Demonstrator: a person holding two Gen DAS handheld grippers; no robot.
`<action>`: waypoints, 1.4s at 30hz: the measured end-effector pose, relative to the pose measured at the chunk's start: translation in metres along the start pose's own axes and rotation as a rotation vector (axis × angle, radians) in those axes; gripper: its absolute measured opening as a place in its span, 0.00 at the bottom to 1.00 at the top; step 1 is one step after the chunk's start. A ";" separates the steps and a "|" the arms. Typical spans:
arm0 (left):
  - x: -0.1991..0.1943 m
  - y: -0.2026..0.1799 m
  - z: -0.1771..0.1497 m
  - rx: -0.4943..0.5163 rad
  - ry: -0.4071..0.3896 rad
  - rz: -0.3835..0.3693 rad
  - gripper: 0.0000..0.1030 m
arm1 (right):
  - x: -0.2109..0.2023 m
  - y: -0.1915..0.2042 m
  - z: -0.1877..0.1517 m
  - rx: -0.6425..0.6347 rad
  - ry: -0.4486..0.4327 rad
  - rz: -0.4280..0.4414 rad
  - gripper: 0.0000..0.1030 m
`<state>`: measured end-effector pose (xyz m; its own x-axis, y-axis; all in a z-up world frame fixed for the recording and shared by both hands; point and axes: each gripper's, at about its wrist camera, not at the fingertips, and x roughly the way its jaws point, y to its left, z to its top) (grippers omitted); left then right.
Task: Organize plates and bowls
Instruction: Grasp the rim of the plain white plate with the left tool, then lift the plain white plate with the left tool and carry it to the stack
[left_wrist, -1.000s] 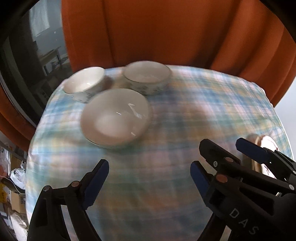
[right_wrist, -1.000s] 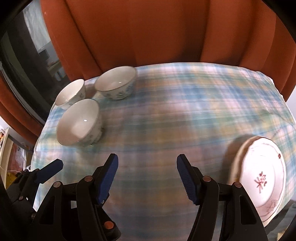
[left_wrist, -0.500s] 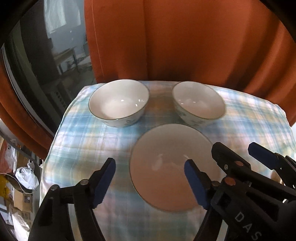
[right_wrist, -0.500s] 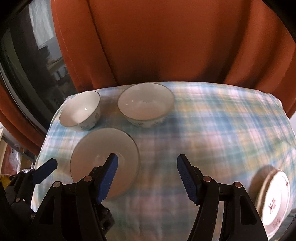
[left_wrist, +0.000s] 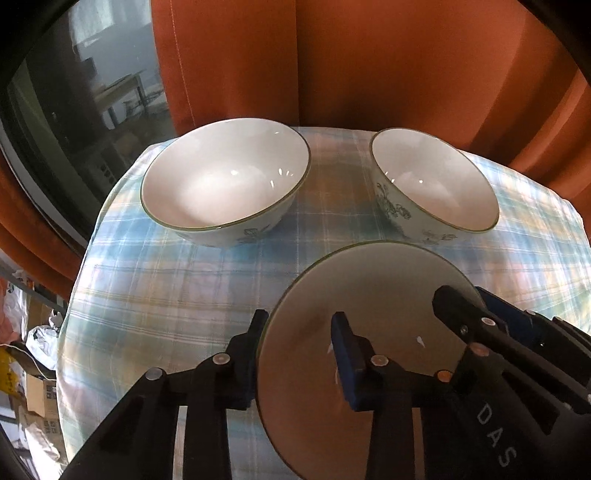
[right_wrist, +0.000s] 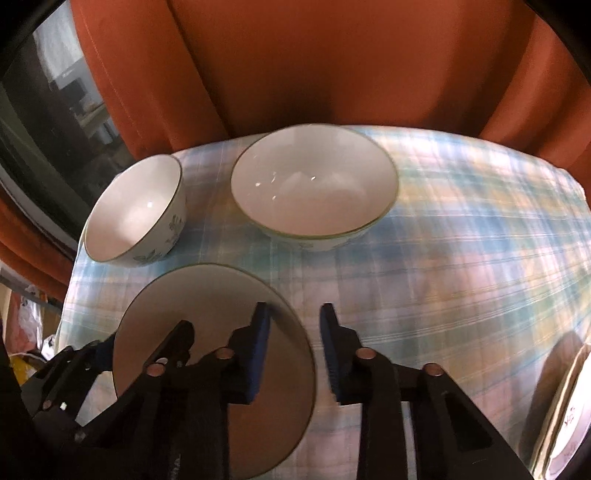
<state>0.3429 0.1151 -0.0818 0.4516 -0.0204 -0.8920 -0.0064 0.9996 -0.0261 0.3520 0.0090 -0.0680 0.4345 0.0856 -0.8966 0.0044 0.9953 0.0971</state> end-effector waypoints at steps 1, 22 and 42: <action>0.000 0.001 0.000 0.001 -0.001 0.004 0.31 | 0.000 0.001 0.000 -0.004 -0.001 -0.004 0.26; -0.018 -0.007 -0.009 0.022 -0.017 -0.005 0.28 | -0.029 -0.006 -0.011 0.010 -0.033 -0.003 0.14; 0.011 0.000 -0.010 0.019 0.031 -0.006 0.29 | 0.006 -0.002 -0.009 -0.003 0.017 -0.004 0.25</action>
<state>0.3391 0.1145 -0.0958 0.4235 -0.0270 -0.9055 0.0139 0.9996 -0.0233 0.3462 0.0083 -0.0773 0.4189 0.0822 -0.9043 0.0030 0.9958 0.0919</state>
